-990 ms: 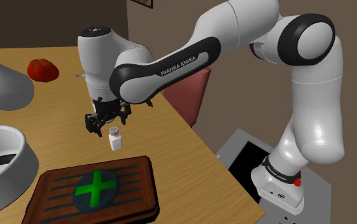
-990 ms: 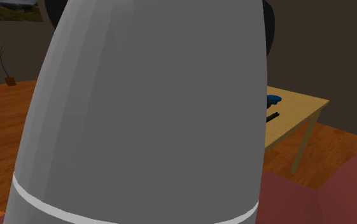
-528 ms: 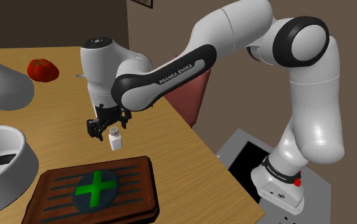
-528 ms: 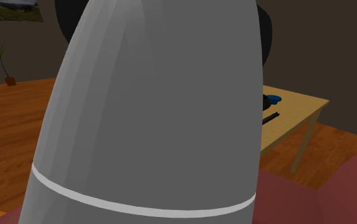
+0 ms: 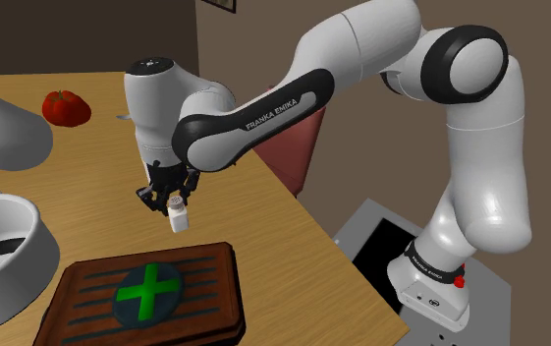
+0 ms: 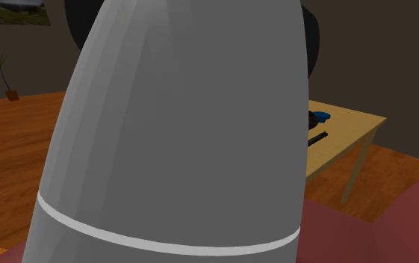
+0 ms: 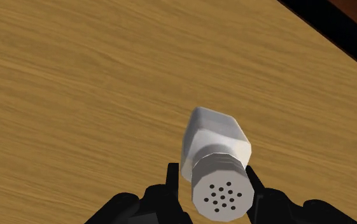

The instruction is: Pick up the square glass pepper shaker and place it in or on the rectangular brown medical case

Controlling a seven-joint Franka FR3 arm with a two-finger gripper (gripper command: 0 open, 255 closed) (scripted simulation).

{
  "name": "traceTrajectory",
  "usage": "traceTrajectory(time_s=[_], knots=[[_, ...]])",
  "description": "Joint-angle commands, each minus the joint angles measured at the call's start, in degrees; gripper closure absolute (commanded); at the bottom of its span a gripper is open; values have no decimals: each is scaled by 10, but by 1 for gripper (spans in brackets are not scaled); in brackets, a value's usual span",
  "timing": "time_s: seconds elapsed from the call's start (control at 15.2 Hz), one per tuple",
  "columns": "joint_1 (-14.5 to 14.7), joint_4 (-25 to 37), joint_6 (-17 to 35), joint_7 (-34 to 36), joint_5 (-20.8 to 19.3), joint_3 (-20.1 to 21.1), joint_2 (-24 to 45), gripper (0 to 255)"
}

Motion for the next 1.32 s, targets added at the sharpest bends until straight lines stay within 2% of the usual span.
traceTrajectory(time_s=[0.0,0.33,1.25], knots=[[0,0,0,0,0,0,0,255],[0,0,0,0,0,0,0,255],[-4,52,-86,-23,27,14,-38,255]])
